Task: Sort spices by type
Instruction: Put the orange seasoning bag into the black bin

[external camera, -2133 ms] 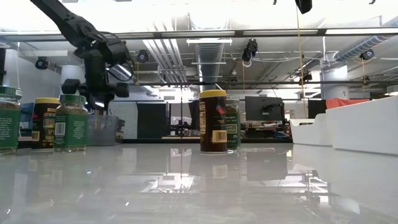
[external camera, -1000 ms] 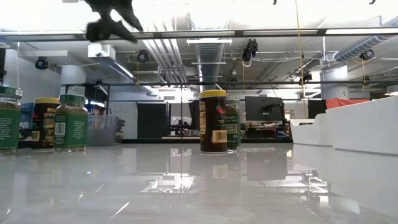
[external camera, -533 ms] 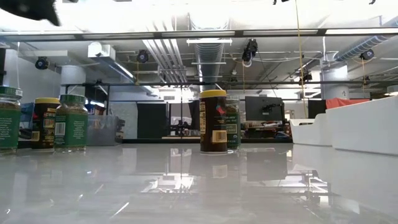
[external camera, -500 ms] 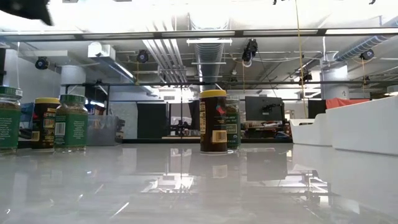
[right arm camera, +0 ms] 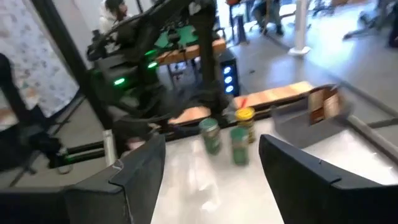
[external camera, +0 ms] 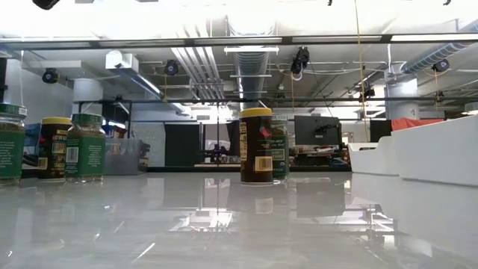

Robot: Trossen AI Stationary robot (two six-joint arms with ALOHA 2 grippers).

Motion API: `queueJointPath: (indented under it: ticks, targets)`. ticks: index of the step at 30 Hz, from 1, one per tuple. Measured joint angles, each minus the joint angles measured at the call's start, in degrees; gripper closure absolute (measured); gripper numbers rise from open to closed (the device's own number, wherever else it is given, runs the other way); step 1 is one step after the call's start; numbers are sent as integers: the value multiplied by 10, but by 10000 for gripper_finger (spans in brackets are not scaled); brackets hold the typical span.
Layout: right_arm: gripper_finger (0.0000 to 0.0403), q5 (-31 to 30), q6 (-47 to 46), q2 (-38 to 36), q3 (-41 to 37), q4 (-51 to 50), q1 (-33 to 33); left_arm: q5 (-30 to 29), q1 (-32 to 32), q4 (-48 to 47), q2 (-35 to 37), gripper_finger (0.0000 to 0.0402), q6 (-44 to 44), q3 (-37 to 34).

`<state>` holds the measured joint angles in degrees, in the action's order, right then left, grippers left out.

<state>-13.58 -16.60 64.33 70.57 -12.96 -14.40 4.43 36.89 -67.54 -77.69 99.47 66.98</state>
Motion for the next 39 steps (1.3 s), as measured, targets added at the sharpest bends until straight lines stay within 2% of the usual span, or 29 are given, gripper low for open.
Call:
queueJointPath:
  ticks: [7,12,16,20,24,27,30,39]
  targets:
    - [140,0,-3,43,39,0,-76,96,-30,31,5,105,1,-72]
    - [135,-1,-1,52,62,-13,-111,117,-44,71,4,109,7,-112]
    - [140,-16,-1,46,71,-33,-122,147,-47,93,-2,109,12,-134]
    - [146,-26,-3,33,71,-33,-128,195,-46,154,-10,109,27,-181]
    - [145,-25,1,20,71,-37,-131,202,-47,226,-10,109,71,-218]
    - [138,-26,7,13,71,-45,-130,206,-47,244,-13,109,89,-230]
    - [132,-26,7,10,71,-58,-130,240,-45,245,-26,109,92,-232]
    - [131,-26,0,9,70,-100,-130,283,-45,258,-93,109,59,-207]
